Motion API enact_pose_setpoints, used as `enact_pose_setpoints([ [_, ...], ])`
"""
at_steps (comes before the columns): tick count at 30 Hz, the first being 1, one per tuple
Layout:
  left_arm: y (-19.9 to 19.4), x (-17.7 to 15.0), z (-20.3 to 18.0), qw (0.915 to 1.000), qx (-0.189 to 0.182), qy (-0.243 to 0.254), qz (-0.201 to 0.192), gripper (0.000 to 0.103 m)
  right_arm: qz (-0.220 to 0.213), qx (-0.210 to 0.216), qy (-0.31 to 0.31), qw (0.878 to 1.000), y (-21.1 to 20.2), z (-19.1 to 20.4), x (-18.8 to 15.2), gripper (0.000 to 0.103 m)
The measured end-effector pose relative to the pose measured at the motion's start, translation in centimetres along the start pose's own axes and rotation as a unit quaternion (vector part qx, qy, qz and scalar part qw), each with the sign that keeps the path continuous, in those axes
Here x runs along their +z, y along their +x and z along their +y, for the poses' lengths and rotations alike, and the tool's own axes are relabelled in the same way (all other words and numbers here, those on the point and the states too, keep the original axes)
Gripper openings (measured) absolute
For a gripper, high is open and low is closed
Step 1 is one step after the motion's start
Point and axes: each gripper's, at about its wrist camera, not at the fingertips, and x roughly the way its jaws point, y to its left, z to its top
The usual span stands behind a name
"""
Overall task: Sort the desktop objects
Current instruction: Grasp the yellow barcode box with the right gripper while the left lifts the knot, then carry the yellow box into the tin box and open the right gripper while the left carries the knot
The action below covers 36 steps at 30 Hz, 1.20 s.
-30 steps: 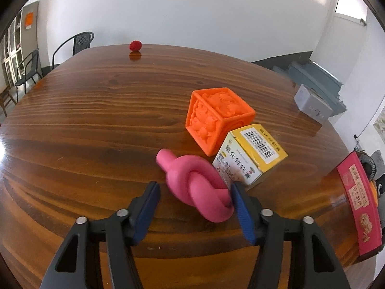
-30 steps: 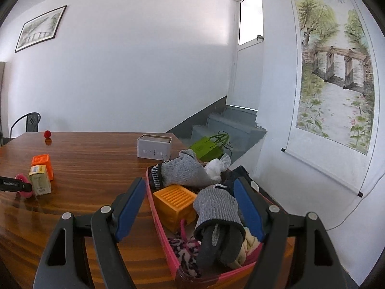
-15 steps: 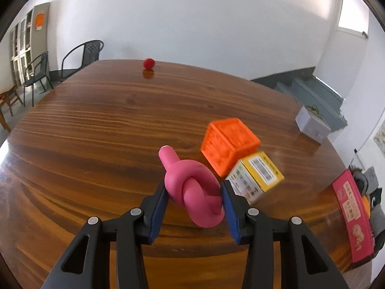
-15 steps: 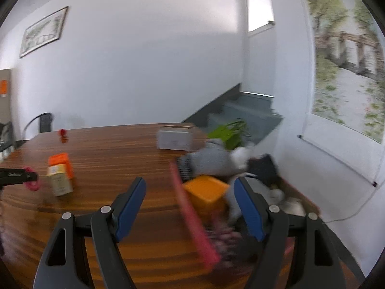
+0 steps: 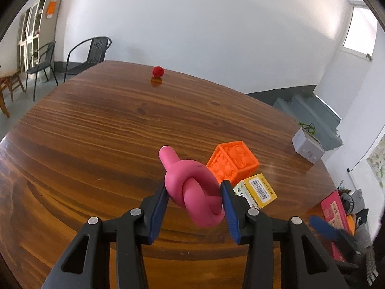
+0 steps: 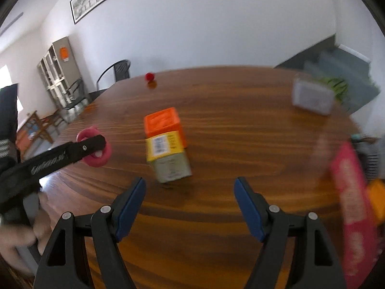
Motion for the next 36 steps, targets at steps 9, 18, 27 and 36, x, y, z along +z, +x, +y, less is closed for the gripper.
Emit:
enact_pose_setpoints([
  [9, 0.3, 0.3, 1.0, 0.9998, 0.005, -0.019, 0.003, 0.045, 0.008, -0.008, -0.041, 0.999, 3.9, 2.5, 1.5, 0.079],
  [18, 0.9, -0.1, 0.4, 0.9998, 0.007, -0.009, 0.013, 0.045, 0.033, -0.008, -0.021, 0.999, 6.4, 2.0, 1.6, 0.051],
  [27, 0.7, -0.3, -0.2, 0.9999, 0.002, -0.002, 0.012, 0.046, 0.007, -0.022, 0.018, 1.000, 2.0, -0.5, 0.8, 0.050],
  [36, 0.1, -1.1, -3.0, 0.9993, -0.016, 0.032, 0.011, 0.046, -0.064, -0.079, 0.070, 0.992, -8.6, -6.8, -1.7, 0.050],
])
